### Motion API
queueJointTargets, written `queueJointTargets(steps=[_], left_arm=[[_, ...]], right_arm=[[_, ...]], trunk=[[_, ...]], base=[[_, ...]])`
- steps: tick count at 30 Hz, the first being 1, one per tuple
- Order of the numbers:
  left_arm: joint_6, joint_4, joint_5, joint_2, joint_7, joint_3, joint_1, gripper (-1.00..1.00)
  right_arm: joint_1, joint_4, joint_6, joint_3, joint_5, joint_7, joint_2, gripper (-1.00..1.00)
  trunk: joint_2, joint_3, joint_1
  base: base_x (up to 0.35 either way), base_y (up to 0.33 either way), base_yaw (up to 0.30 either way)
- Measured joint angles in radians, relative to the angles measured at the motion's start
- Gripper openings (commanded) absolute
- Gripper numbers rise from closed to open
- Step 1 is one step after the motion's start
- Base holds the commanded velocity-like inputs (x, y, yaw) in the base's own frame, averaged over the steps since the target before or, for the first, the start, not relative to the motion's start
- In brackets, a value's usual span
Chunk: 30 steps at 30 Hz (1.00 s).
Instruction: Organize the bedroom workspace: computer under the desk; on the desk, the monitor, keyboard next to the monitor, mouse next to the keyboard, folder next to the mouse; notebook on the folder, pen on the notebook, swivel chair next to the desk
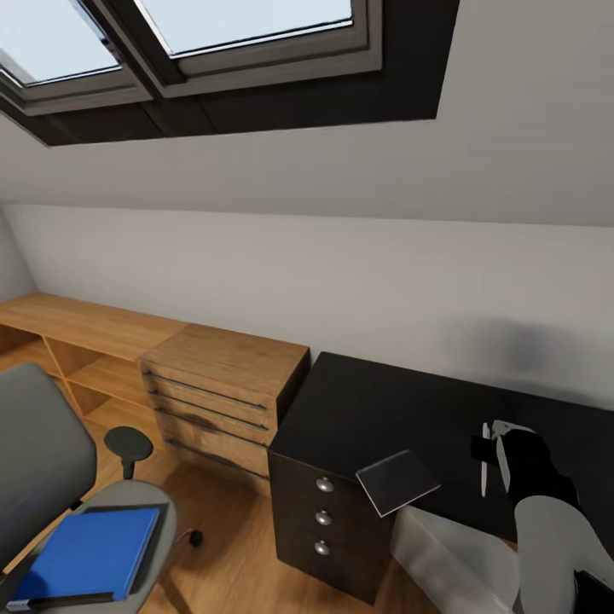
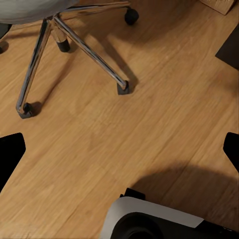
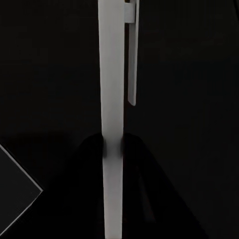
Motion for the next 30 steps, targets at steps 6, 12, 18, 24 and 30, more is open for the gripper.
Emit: queueJointTargets(steps=[6, 12, 18, 24, 30], left_arm=[[0.001, 0.0, 0.0, -0.001, 0.0, 0.0, 0.0, 1.0], [0.001, 0.0, 0.0, -0.002, -0.002, 0.001, 0.0, 1.0], [0.001, 0.0, 0.0, -0.002, -0.002, 0.002, 0.0, 1.0], [0.002, 0.0, 0.0, -0.002, -0.003, 0.002, 0.0, 1.0], [0.001, 0.0, 0.005, -0.002, 0.002, 0.005, 0.0, 1.0]], right_arm=[[0.0, 0.007, -0.014, 0.0, 0.0, 0.0, -0.003, -1.0], [0.0, 0.062, -0.058, 0.001, 0.0, -0.001, -0.014, -1.0], [0.0, 0.112, -0.101, 0.002, 0.0, -0.002, -0.03, -1.0], [0.0, 0.122, -0.111, 0.002, 0.0, -0.003, -0.033, -1.0], [0.0, 0.123, -0.109, 0.002, 0.0, -0.005, -0.034, -1.0]], trunk=[[0.0, 0.0, 0.0], [0.0, 0.0, 0.0], [0.0, 0.0, 0.0], [0.0, 0.0, 0.0], [0.0, 0.0, 0.0]], base=[[0.129, -0.098, 0.0], [0.078, -0.064, 0.0], [0.11, -0.012, 0.0], [0.109, -0.016, 0.0], [0.017, -0.003, 0.0]])
